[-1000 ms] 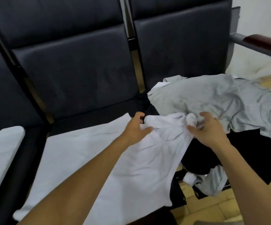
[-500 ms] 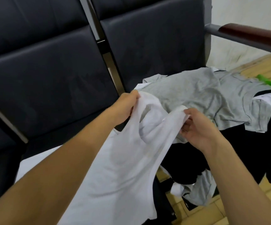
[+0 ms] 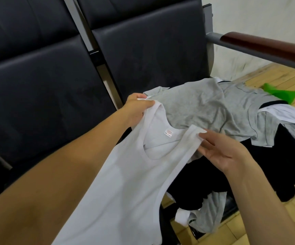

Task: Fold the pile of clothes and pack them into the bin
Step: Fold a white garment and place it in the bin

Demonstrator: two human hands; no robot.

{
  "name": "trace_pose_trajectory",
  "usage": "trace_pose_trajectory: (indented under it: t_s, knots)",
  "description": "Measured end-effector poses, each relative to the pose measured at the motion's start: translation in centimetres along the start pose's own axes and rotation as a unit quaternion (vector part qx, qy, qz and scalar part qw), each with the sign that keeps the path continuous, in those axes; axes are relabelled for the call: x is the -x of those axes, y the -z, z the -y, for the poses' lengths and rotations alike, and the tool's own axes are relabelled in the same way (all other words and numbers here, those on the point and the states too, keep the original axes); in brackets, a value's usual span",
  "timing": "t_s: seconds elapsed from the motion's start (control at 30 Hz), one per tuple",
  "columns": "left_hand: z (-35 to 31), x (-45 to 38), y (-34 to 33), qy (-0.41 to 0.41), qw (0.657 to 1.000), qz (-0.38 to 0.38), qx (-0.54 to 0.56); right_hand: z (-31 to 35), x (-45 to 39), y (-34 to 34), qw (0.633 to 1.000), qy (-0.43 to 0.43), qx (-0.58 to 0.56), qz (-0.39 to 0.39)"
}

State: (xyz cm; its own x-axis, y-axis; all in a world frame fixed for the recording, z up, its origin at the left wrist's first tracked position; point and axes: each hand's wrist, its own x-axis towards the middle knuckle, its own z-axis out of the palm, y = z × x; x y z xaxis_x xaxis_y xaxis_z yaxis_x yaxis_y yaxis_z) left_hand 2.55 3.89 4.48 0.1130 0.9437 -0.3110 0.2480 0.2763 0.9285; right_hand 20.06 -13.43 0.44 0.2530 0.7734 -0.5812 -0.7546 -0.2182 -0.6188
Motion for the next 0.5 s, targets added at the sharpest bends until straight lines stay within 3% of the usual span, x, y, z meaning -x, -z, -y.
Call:
trace_pose_trajectory:
  t_s: [0.07,0.13,0.27,0.33,0.4,0.5]
  knots:
    - [-0.1,-1.0,0.0,-0.052,0.996,0.008,-0.07,-0.3,-0.6,0.5,0.99,0.06,0.114,-0.051]
    - [-0.3,-1.5,0.0,-0.121,0.977,0.036,-0.169,-0.8,-1.0,1.2,0.955,0.135,0.24,-0.111]
    - [-1.4,-2.3,0.0,-0.244,0.868,0.075,-0.425,-0.9,-0.8,1.8,0.825,0.265,0.472,-0.163]
    - [-2.0,-2.6,0.1,-0.268,0.831,0.093,-0.477,-0.7,-0.9,1.7,0.804,0.29,0.493,-0.163]
    - [-2.5,-2.6,0.1,-0.273,0.832,0.105,-0.472,-0.6,-1.2,1.5,0.83,0.292,0.454,-0.143]
    - [-3.4,-1.9,1.2,-0.272,0.849,0.139,-0.431,-0.4,-0.2,0.2,0.912,0.246,0.327,-0.02]
